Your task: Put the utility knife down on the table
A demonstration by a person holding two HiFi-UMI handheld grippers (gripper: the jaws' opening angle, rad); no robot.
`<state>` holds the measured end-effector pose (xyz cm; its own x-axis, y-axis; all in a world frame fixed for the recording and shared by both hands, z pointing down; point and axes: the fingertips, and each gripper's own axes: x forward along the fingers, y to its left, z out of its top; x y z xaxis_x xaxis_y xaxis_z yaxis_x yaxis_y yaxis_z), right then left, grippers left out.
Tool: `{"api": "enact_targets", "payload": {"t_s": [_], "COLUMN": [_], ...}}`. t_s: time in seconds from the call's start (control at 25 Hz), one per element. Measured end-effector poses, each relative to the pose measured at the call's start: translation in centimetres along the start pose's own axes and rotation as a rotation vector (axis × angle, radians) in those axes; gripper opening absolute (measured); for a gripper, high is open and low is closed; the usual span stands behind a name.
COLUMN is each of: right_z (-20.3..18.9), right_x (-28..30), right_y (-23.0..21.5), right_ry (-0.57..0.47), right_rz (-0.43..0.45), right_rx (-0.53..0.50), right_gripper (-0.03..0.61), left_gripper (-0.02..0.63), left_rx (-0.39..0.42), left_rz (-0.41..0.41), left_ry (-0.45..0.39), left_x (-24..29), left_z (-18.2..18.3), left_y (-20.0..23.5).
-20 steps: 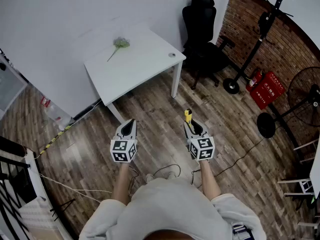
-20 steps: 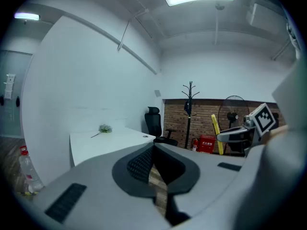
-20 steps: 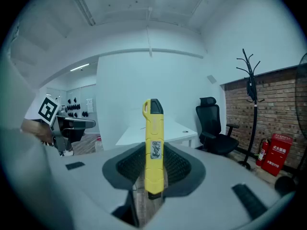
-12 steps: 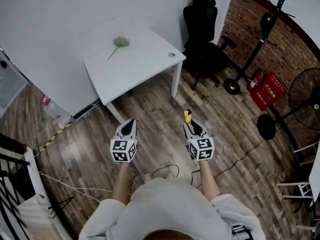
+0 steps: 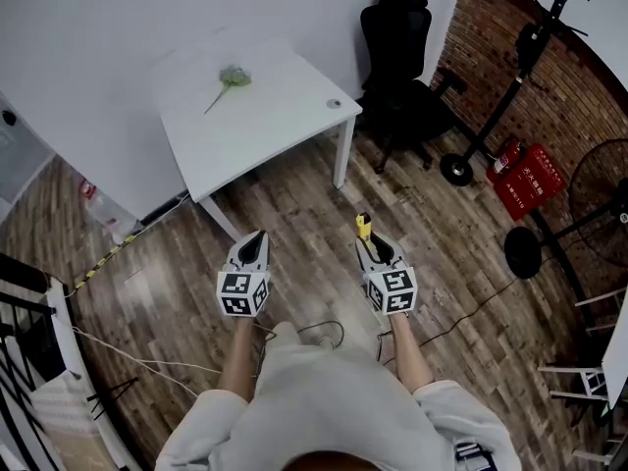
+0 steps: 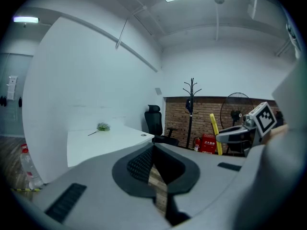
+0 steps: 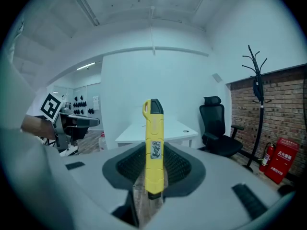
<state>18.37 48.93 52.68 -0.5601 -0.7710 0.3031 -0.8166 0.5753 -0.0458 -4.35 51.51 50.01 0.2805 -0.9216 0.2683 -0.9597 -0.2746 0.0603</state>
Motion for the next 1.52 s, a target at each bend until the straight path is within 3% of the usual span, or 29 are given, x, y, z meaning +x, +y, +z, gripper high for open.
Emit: {"api": "enact_targets", "payload": {"t_s": [0.4, 0.76, 1.52], "right_z": [-1.1, -0.5, 9.0], "right_x": [2.4, 8.9, 29.5], "right_y": [-1.9, -5.5, -13.8], "right_ry": [0.022, 0.039, 0.041], "right_rz": [0.01, -0.014, -0.072], "right_rx": [0.006, 0.019, -0.001], "right_gripper": [0.109, 0.11, 0.11], "left_gripper": [0.006, 0.006, 0.006], "left_rx": [-0.012, -0.026, -0.017], "left_rz": [-0.027, -0.066, -0.143], "left_ry": [0.018, 0.032, 0.004], "left_x": [3.6, 11.4, 32.5], "left_z": [-0.6, -0.4, 8.6], "left_y": [-0.2, 2.6, 14.6]}}
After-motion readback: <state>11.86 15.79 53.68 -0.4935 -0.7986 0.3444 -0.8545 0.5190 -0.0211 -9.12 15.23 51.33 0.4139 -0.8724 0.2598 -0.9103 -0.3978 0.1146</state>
